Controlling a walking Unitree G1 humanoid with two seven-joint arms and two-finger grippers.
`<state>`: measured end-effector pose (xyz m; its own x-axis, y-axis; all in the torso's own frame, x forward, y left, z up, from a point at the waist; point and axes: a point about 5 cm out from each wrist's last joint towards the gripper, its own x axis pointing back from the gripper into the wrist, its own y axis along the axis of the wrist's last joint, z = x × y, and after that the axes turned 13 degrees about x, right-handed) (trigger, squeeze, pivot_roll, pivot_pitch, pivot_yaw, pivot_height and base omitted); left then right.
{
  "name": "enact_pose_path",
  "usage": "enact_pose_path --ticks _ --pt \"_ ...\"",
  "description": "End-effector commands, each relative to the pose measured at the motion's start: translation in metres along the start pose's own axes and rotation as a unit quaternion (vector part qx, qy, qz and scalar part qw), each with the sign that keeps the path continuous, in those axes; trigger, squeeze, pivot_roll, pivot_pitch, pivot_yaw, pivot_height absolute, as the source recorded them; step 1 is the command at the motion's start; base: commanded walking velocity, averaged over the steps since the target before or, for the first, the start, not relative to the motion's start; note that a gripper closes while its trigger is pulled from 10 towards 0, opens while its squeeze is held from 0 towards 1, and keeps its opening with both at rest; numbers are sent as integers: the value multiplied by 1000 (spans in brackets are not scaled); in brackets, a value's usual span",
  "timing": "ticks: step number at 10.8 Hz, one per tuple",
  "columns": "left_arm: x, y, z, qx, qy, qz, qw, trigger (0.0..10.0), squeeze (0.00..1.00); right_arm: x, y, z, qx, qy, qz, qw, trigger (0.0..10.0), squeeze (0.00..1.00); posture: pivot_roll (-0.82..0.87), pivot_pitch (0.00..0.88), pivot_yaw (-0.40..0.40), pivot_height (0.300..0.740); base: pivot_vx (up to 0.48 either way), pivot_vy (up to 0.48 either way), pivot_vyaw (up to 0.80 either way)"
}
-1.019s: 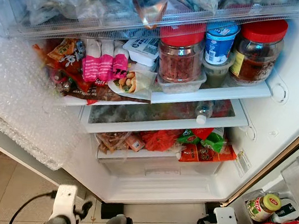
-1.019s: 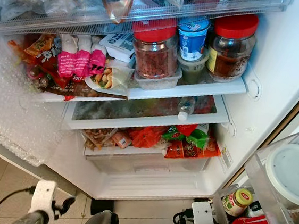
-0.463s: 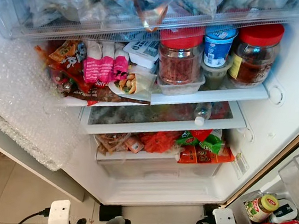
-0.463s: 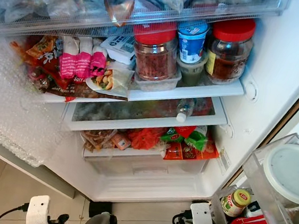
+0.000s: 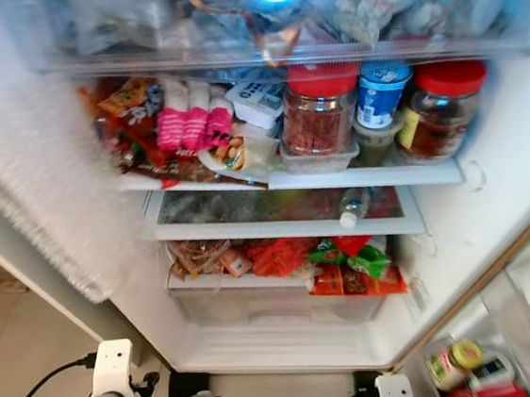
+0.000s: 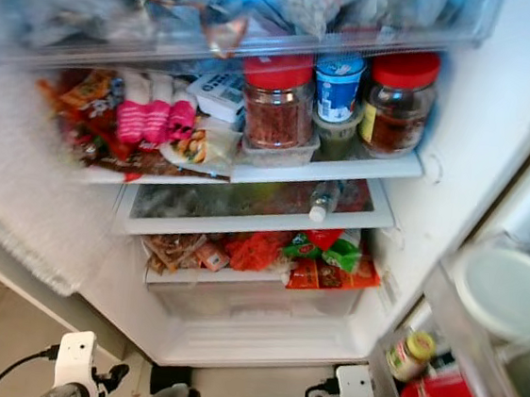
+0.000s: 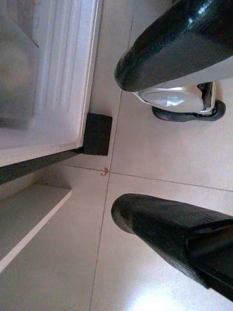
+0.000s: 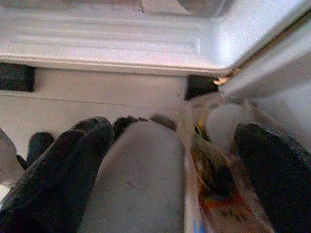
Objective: Restocking fridge
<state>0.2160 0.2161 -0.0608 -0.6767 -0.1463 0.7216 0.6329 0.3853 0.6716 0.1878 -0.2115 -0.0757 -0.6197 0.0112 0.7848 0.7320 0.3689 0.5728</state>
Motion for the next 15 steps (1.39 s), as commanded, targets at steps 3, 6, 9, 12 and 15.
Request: enact_pose_path --ticks 3,6,9,12,15 --pt "0 -1 3 14 21 6 1000 10000 0 3 -17 6 -8 18 40 999 10000 0 13 5 76 634 -316 0 0" --pt "-1 0 -5 24 18 5 1000 10000 0 3 -15 3 -7 17 38 999 10000 0 24 0 52 634 0 0 0" --pt "-1 -4 -9 41 21 11 999 10000 0 3 -16 1 2 20 40 999 10000 0 18 0 40 634 0 0 0" --pt "-1 -6 -10 35 23 16 999 10000 0 3 -17 2 -4 20 43 999 10000 0 13 0 43 634 0 334 0" --pt "-1 -7 -9 33 21 18 999 10000 0 3 -19 5 -8 26 46 999 10000 0 12 0 52 634 0 333 0"
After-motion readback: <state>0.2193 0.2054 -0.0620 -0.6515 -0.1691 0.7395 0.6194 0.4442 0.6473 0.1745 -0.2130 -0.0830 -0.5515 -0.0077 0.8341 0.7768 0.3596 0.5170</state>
